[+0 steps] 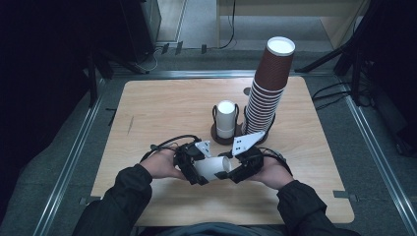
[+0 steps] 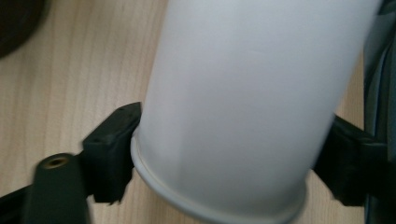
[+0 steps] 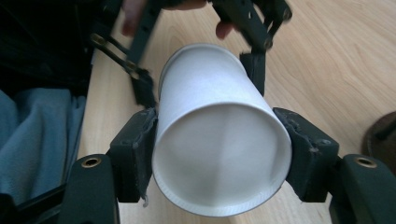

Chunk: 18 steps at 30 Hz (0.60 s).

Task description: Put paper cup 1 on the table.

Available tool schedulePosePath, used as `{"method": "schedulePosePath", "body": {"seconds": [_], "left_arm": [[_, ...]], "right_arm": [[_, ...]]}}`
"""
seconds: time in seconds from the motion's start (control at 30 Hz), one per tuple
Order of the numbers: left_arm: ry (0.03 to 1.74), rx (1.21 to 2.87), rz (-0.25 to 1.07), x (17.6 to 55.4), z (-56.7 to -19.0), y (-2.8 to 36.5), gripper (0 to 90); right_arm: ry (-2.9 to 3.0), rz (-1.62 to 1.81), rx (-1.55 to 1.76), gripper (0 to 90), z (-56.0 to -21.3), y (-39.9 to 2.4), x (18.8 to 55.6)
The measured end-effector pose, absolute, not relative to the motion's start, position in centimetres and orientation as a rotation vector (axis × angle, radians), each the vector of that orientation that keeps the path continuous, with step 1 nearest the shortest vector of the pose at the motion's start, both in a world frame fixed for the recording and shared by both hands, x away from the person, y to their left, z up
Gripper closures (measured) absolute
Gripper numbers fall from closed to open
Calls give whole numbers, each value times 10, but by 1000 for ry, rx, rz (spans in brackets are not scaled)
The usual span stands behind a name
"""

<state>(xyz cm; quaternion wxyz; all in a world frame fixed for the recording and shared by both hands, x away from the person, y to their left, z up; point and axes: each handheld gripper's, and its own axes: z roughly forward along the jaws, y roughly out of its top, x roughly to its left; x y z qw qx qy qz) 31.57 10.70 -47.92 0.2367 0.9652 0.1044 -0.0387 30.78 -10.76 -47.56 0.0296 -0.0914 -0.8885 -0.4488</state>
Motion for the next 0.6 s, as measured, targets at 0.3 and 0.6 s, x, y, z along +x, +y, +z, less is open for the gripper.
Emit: {"method": "schedulePosePath", "body": {"seconds": [0.3,0.6], "left_arm": [[387,2493,-120,322,-472,124,64],[396,2418,-140,322,-471,125,13]], "right_arm": [[-2714,-1443,-342,344,-473,-118,312],[-2657,-1548,-355,344,-469,-122,313]]}}
